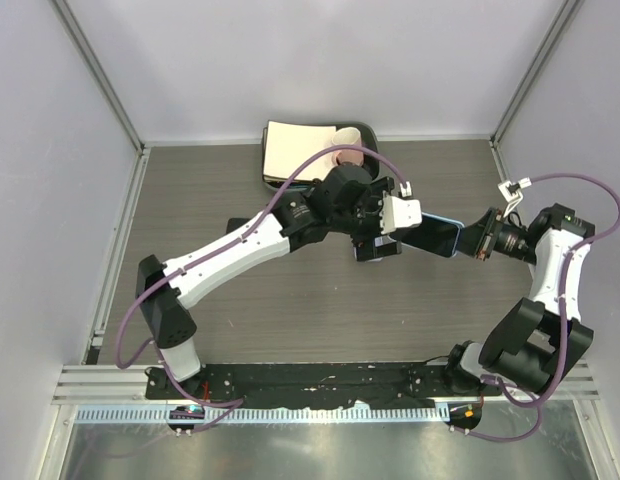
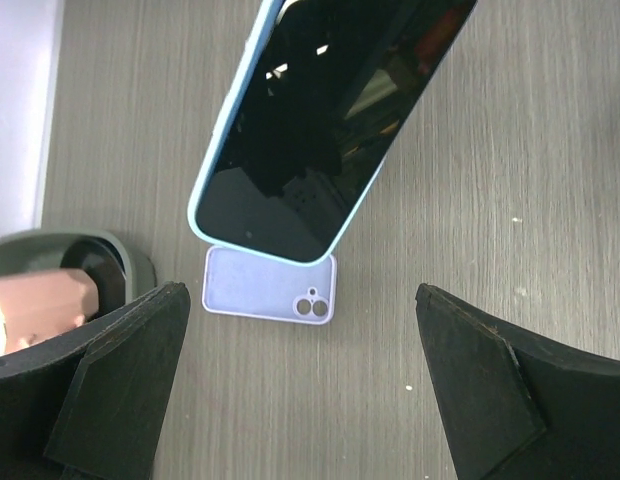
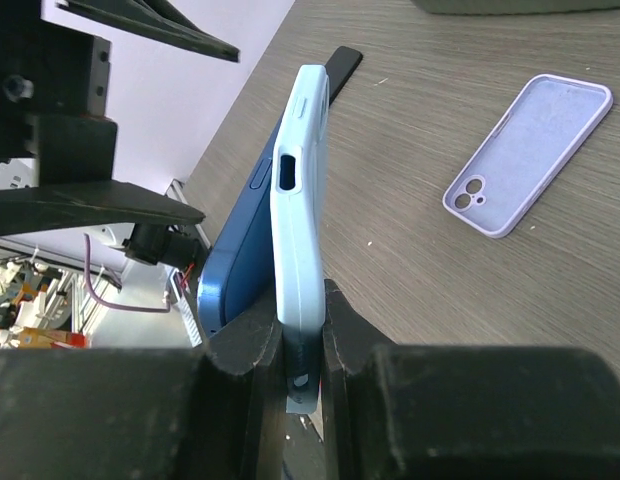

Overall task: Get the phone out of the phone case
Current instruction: Remove the phone case from the phone, then place the phone at the center of the board.

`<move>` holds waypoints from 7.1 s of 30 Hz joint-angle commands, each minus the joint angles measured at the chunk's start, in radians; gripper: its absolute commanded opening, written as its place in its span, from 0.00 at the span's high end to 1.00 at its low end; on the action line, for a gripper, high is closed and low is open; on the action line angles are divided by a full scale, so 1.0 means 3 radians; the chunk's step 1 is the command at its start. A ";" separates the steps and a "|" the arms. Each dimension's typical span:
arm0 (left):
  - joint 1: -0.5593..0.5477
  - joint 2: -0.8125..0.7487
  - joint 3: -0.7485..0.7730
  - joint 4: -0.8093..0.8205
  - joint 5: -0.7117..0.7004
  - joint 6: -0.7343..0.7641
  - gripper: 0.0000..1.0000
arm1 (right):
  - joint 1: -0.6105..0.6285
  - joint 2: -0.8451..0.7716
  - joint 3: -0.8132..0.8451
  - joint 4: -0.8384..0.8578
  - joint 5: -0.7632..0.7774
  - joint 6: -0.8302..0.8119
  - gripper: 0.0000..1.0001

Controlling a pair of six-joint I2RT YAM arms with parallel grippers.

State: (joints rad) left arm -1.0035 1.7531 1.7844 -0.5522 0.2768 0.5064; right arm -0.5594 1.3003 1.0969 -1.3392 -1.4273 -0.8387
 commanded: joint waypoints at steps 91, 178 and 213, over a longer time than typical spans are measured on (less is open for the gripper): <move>0.0195 0.0083 -0.0201 -0.0062 0.0427 0.0373 0.43 | 0.1993 -0.0131 -0.0440 0.3319 0.0682 0.3905 0.99; 0.1729 -0.0275 -0.1458 0.0675 -0.1147 -0.2956 1.00 | 0.1221 -0.0770 -0.0839 0.3553 0.1961 0.3404 0.99; 0.1944 0.0865 -0.1152 0.0588 -0.1337 -0.3273 0.98 | 0.1164 -0.1496 -0.1151 0.3927 0.1853 0.3527 0.99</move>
State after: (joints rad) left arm -0.4355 1.9835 1.3792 -0.4004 -0.1154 -0.4725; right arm -0.2050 0.8745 0.7506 -0.2230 -0.8474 0.2161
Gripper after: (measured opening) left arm 0.716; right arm 0.194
